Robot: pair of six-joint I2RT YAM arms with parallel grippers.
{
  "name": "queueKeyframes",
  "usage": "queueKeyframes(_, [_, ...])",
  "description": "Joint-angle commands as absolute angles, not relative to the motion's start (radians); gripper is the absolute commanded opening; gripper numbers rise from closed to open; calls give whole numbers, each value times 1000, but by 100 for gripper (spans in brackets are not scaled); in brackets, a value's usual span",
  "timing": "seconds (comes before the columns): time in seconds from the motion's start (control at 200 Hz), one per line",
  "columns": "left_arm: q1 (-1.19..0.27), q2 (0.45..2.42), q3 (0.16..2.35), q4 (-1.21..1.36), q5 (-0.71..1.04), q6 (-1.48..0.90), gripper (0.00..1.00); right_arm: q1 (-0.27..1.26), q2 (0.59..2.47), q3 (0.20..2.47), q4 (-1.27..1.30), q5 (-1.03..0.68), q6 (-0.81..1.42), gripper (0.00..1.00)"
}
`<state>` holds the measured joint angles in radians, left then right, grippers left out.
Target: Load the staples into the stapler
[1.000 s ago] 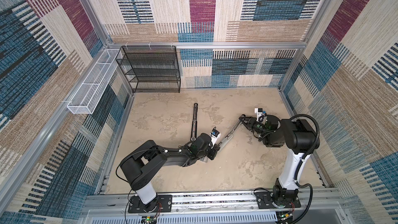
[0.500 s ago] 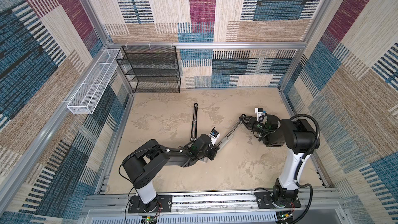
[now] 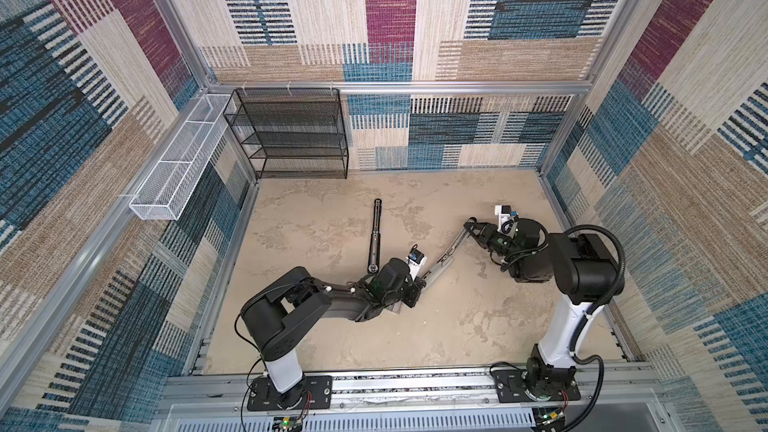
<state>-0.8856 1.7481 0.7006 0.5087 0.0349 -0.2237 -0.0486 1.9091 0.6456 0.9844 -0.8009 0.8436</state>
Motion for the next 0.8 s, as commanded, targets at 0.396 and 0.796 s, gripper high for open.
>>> queueKeyframes(0.396, [-884,1709,753,555,38,-192,0,65,1657,598,753,-605,574,27])
queueKeyframes(0.796, [-883,1708,774,560,48,-183,0,202,1485,564,626,-422,402,29])
